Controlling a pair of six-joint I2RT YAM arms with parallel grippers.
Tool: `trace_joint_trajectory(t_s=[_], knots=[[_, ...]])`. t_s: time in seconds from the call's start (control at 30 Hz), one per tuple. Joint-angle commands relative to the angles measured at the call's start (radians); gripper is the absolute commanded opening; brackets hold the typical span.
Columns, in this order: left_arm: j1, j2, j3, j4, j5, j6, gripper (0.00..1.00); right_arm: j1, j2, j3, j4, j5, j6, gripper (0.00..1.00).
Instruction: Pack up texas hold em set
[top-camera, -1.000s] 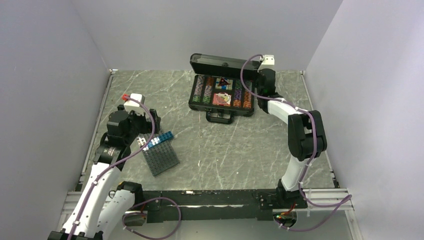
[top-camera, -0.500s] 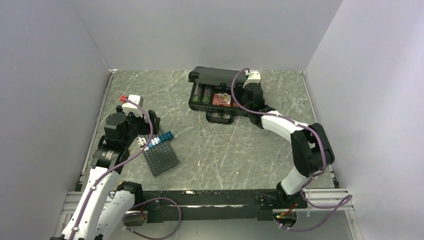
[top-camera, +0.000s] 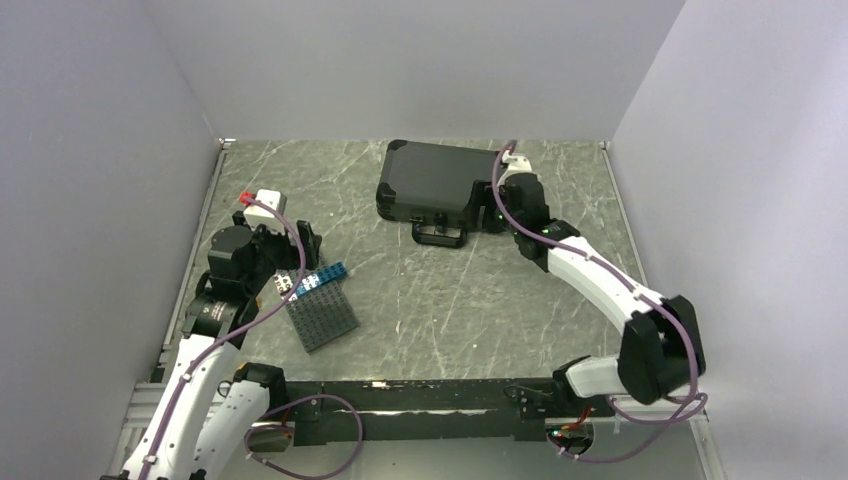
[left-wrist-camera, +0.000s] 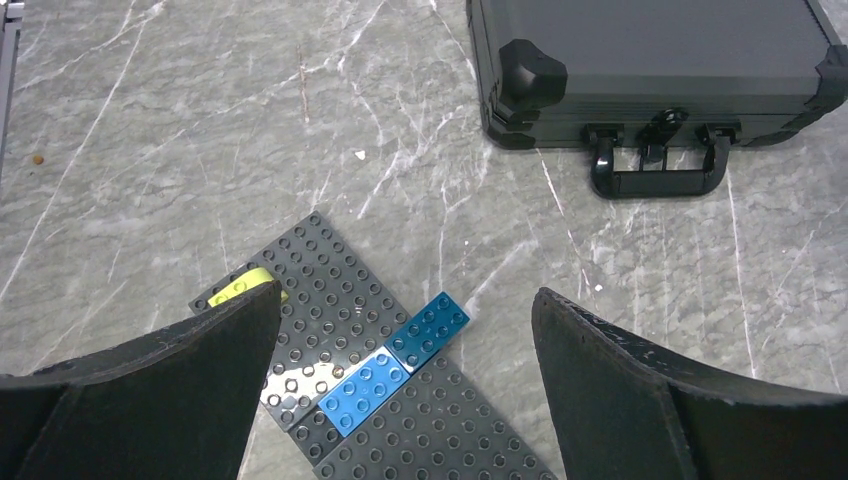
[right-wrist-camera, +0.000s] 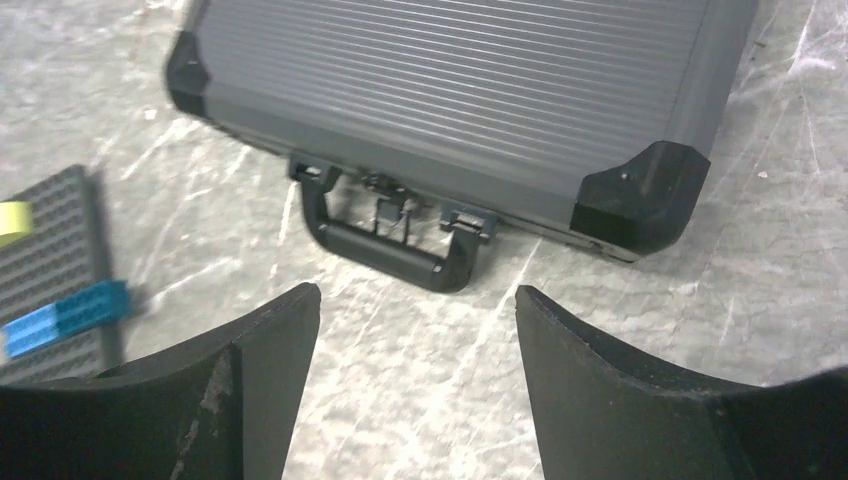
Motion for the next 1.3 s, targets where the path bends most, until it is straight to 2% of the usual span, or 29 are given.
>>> trace_joint_trajectory(t_s=[0.0, 0.27, 0.4, 0.6, 0.9, 1.27], knots=[[0.005, -0.02, 0.018, 0.019, 0.028, -0.02, 0.99, 0.002, -0.112, 0.065, -0.157, -0.05, 0.013, 0.77], [0.004, -0.017, 0.017, 0.018, 0.023, -0.023, 0.99, 0.002, -0.087, 0.047, -0.179, -0.008, 0.004, 0.77], [0.004, -0.017, 0.016, 0.021, 0.023, -0.022, 0.99, 0.003, -0.079, -0.005, -0.081, -0.094, 0.055, 0.77], [0.004, -0.017, 0.015, 0.021, 0.028, -0.02, 0.99, 0.008, -0.018, -0.075, 0.033, -0.122, 0.099, 0.76], [0.005, -0.017, 0.015, 0.025, 0.035, -0.018, 0.99, 0.033, 0.102, -0.144, 0.205, -0.096, 0.141, 0.73], [0.004, -0.011, 0.014, 0.028, 0.054, -0.015, 0.99, 0.033, 0.239, -0.155, 0.329, -0.019, 0.18, 0.76]])
